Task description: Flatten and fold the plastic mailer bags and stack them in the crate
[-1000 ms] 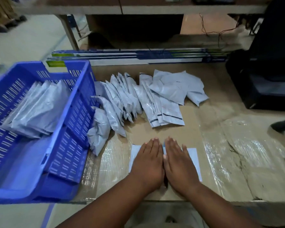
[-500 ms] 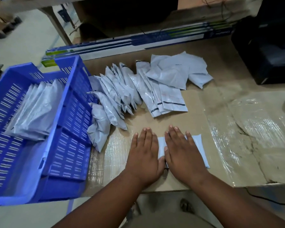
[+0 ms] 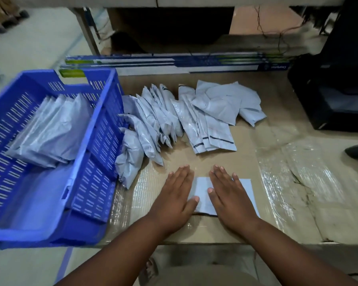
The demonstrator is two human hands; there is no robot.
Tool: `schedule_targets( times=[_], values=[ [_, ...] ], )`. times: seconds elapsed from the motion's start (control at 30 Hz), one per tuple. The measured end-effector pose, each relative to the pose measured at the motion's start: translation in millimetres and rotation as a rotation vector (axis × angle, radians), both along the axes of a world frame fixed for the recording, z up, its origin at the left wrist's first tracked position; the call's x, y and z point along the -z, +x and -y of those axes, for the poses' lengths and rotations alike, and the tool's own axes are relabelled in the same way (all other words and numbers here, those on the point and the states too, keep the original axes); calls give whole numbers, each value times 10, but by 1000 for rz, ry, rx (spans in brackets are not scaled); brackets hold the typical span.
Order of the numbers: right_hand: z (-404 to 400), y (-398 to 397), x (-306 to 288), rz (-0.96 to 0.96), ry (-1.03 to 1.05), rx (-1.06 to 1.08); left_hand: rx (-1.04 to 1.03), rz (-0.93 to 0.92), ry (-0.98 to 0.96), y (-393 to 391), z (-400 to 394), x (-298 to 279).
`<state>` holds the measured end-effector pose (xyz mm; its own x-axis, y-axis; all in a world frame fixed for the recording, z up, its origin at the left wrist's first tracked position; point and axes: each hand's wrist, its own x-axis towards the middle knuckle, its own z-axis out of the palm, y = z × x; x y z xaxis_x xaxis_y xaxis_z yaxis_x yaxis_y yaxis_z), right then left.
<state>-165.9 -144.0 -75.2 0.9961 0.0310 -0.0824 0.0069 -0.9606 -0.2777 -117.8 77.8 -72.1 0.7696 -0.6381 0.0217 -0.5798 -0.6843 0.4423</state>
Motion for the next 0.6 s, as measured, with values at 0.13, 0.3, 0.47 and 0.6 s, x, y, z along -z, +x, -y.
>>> schedule_targets(
  times=[0.13, 0.3, 0.47, 0.6],
  values=[
    [-5, -24, -25, -4, -87, -45, 16, 199, 137, -210, -174, -23],
    [-40, -192, -220, 122, -156, -160, 6, 149, 291, -356, -211, 39],
    [-1, -390, -87, 80, -217, -283, 17, 148, 310, -331, -200, 59],
    [19, -438, 40, 19, -217, -287, 35, 142, 333, -319, -212, 18]
  ],
)
